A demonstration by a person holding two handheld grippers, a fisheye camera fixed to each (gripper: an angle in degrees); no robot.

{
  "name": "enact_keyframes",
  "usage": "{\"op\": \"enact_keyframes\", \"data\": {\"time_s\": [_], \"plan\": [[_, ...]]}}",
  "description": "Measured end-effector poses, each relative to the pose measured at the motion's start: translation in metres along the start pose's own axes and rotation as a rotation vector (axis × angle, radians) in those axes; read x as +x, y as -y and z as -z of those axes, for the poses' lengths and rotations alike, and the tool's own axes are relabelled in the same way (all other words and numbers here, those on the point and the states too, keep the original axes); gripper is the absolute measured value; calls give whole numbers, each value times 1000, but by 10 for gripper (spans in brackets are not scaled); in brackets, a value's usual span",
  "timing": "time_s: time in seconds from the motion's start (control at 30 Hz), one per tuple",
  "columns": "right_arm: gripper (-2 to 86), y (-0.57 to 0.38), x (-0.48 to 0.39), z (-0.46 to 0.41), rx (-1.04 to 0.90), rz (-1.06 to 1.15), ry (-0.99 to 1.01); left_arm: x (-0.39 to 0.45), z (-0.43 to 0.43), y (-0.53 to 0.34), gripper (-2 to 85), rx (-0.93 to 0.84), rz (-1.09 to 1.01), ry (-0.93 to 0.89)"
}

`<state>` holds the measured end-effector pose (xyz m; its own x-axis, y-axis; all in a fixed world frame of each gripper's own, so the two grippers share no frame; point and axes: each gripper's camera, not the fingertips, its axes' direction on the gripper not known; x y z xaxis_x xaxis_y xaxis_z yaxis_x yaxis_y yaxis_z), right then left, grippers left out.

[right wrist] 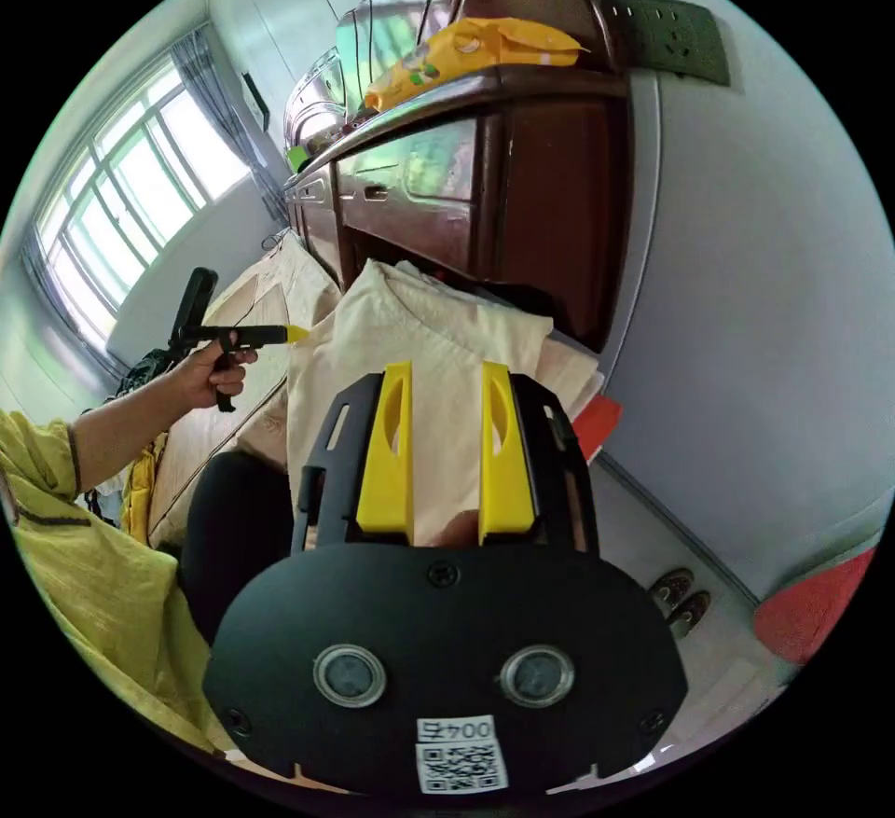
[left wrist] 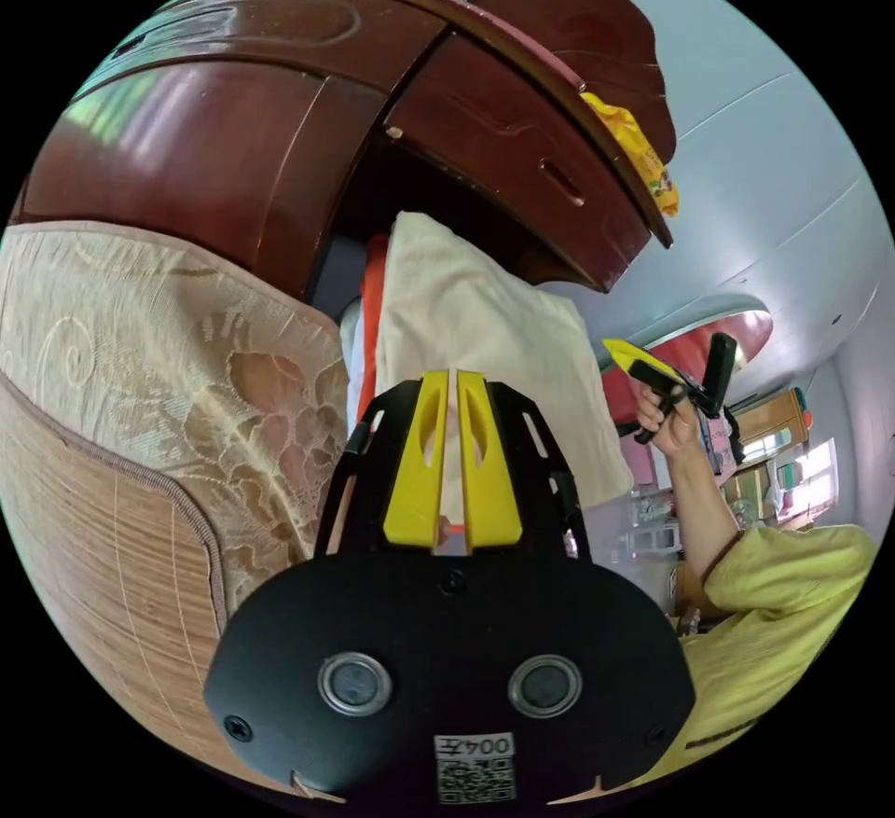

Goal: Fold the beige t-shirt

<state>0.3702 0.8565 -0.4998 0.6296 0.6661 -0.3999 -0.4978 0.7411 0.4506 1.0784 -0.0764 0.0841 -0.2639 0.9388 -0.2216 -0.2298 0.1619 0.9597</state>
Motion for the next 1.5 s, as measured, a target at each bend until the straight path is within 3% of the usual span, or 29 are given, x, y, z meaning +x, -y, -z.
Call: {"op": "enact_keyframes", "data": {"time_s": [0.1, 0.27, 0.4, 0.53, 0.6, 0.73, 0.83, 0.97, 1.07, 1.2, 1.33, 1.5], "plan": [[86, -62, -36, 23, -9, 67, -44, 4, 0, 13, 7, -70, 49, 74], [64, -130, -75, -1, -174, 179, -192, 23, 38, 48, 3, 38, 202, 61], [53, -139, -75, 16, -88, 124, -215, 43, 81, 62, 2, 49, 209, 41], [40, -143, -56, -14, -286, 6, -299, 48, 141, 60, 2, 24, 262, 105], [10, -145, -56, -3, -230, -43, -292, 53, 180, 49, 1, 63, 278, 78], [-2, -143, -79, 24, -1, -60, -132, 77, 281, -4, 1, 176, 290, 81], [0, -135, -102, 0, 53, -39, -45, 91, 346, -67, 1, 248, 362, 138], [-2, -123, -131, -47, 12, -52, 82, 112, 433, -164, 3, 310, 512, 336], [8, -120, -165, -85, -8, -56, 312, 135, 498, -232, 8, 341, 626, 530], [101, -131, -243, -175, -183, -76, 664, 169, 582, -322, 27, 455, 825, 705], [112, -160, -333, -263, -353, -53, 787, 230, 672, -423, 99, 566, 1050, 944], [83, -193, -417, -330, -461, 65, 780, 275, 728, -494, 123, 602, 1168, 987]]}}
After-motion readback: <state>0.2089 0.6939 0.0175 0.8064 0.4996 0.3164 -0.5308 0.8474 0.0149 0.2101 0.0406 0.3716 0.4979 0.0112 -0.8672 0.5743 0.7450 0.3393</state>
